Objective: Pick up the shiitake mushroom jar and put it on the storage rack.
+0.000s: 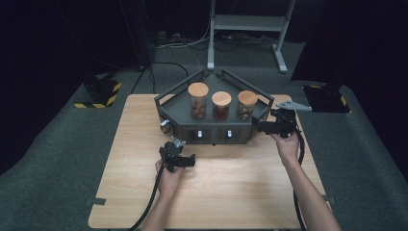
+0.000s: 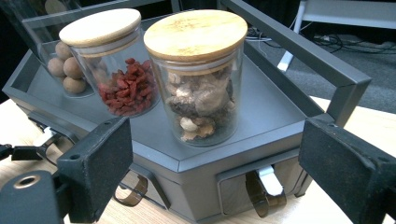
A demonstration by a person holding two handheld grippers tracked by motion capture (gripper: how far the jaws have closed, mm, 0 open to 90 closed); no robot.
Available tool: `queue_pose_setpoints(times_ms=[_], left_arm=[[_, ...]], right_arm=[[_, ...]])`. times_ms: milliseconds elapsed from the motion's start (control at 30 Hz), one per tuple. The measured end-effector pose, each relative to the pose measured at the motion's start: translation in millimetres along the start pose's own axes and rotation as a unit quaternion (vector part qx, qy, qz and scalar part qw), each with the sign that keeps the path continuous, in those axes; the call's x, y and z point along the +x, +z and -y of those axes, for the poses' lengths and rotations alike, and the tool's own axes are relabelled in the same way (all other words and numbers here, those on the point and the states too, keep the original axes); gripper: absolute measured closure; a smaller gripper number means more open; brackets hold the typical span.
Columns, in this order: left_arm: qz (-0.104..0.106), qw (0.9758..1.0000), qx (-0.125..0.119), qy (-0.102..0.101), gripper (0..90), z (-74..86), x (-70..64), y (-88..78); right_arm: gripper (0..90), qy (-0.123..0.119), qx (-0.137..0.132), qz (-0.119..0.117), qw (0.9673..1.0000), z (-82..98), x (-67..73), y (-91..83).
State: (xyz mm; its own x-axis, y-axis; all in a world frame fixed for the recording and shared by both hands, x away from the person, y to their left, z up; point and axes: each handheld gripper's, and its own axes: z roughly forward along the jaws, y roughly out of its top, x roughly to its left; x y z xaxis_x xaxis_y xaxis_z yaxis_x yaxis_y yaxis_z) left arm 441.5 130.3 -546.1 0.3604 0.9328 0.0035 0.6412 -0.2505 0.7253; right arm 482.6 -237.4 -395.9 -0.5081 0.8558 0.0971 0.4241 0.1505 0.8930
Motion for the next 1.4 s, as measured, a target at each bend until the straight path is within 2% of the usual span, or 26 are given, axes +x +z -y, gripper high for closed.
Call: queue_pose_setpoints(times_ms=[467, 633, 1067, 1400], left_arm=[[-0.002, 1.0, 0.003, -0.001, 3.5, -0.2, 0.5, 0.2], [-0.002, 1.0, 0.003, -0.001, 3.5, -0.2, 0.5, 0.2], [-0.002, 1.0, 0.003, -0.002, 3.1, -0.2, 0.6, 0.3], [-0.002, 1.0, 0.004, -0.001, 3.1, -0.2, 0.7, 0.3]], right_arm=[[9.8, -0.006, -0.001, 0.008, 1.0, 8.6, -1.6, -4.3], [9.8, 0.008, -0.013, 0.005, 0.9999, 12.8, -3.3, -10.2], [9.8, 0.022, -0.012, 0.008, 0.9997, 22.3, -8.8, -16.9], [10.0, 0.01, 0.002, 0.017, 0.9998, 30.3, -9.1, -17.1]])
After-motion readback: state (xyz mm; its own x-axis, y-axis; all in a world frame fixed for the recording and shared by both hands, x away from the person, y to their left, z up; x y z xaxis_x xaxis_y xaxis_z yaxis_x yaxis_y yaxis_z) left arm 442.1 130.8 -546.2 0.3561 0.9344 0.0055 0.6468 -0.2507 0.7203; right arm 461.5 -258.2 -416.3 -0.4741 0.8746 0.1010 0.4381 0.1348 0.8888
